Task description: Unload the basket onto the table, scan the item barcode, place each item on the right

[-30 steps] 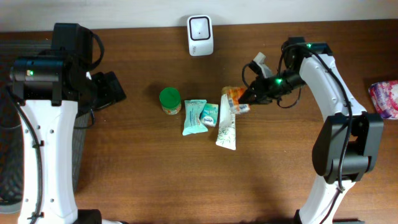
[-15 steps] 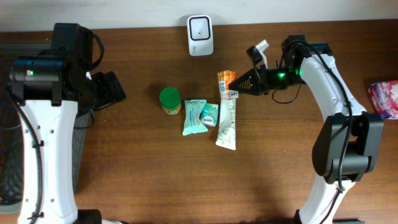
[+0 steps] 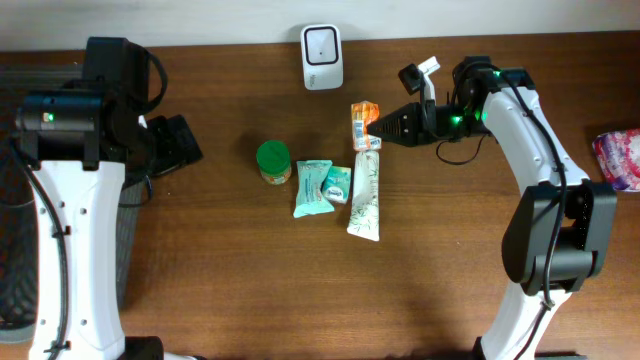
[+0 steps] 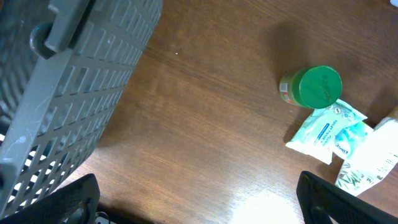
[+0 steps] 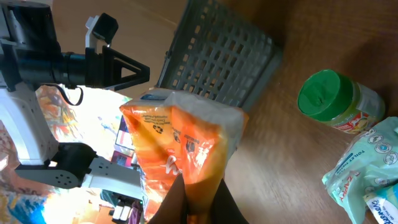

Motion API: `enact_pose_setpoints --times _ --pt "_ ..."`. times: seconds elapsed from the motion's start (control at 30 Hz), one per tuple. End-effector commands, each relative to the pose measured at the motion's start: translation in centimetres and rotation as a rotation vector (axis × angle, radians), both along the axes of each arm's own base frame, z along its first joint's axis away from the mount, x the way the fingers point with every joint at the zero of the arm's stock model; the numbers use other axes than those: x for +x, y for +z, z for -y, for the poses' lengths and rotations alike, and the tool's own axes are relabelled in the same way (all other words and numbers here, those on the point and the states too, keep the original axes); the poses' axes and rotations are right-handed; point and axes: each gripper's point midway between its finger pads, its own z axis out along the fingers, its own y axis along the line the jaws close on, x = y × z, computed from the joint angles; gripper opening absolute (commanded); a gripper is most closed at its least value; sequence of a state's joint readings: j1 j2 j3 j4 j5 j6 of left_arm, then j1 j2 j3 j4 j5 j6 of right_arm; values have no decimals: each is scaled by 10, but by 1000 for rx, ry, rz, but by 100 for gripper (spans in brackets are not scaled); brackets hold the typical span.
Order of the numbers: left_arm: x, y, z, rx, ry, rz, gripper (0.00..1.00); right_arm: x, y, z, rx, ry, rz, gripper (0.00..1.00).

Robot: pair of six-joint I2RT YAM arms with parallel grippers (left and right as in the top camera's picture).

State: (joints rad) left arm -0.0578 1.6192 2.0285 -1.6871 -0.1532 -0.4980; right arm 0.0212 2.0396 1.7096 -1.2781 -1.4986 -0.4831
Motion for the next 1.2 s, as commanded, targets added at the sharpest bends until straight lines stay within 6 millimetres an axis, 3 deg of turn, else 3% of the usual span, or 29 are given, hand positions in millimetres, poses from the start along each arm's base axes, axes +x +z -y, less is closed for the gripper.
enact_pose_setpoints --times 0.0,0.17,0.93,1.17 --pt "-2 7 -1 -5 16 27 99 2 11 11 27 -30 32 4" --pt "-2 7 -1 -5 16 27 98 5 2 25 -26 -60 6 4" --pt "-2 7 -1 -5 16 27 99 -1 -5 24 -70 -52 -40 4" --pt "-2 7 -1 -5 16 27 99 -16 -7 -8 -82 36 -21 4"
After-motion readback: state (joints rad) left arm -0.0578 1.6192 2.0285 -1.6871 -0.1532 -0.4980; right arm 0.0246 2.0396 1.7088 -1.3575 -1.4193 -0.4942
